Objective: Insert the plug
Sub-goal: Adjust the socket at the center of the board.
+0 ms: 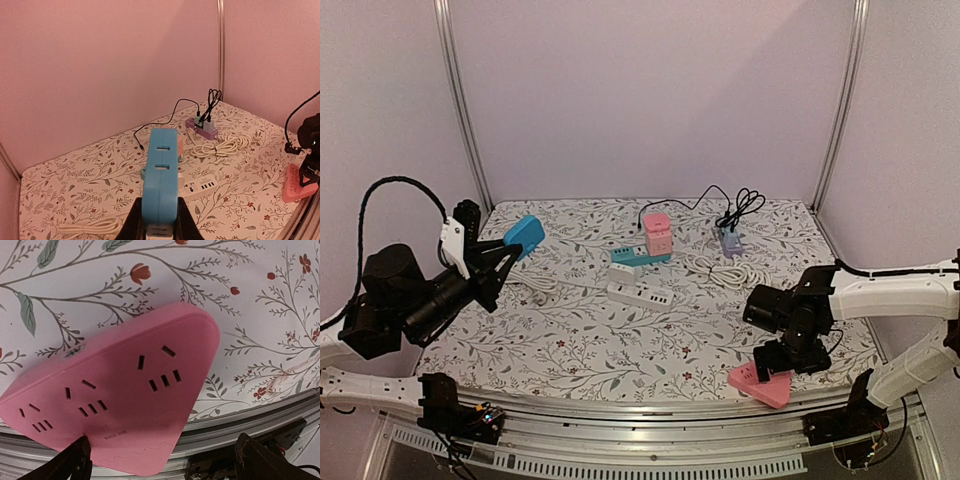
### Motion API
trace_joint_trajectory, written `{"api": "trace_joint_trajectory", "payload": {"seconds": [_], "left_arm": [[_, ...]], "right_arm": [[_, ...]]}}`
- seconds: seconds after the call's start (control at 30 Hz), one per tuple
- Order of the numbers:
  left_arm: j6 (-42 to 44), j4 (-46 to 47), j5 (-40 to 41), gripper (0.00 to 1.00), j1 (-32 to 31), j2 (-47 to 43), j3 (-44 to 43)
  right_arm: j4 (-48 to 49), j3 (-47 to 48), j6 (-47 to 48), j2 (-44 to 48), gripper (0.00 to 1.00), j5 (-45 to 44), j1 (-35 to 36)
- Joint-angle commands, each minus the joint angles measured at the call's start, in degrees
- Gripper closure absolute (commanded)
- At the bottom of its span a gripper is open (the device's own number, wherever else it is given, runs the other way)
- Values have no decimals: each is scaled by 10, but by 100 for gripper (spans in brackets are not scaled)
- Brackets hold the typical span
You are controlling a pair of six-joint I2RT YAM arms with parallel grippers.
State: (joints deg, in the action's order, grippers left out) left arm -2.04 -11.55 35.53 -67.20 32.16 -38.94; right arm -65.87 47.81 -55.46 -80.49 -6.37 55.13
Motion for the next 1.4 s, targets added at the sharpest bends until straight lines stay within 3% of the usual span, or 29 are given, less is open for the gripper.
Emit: {"api": "trace_joint_trajectory", "payload": {"seconds": [0.0,0.33,0.57,0.8,1.17,1.3,1.37], "left_arm": [[8,0,7,100,-17,-1,-7],[10,-2,9,100,-18,-5,-9],[10,-6,14,100,-19,-5,-10],[10,-12,25,100,-23,-8,-12],[16,-20,29,100,-38,-10,-13],[19,-35,27,100,-44,6,-23],[20,-36,23,100,-47,9,-24]], "right_arm": [[183,-70,-18,67,1,144,-7],[327,-133,-68,44,3,199,-7],[387,-108,-134,14,11,171,-3],[464,-75,-211,-50,11,144,26],[458,35,-215,-148,10,130,63],[349,91,-143,-142,8,84,63],[268,135,-55,-125,5,45,64]]}}
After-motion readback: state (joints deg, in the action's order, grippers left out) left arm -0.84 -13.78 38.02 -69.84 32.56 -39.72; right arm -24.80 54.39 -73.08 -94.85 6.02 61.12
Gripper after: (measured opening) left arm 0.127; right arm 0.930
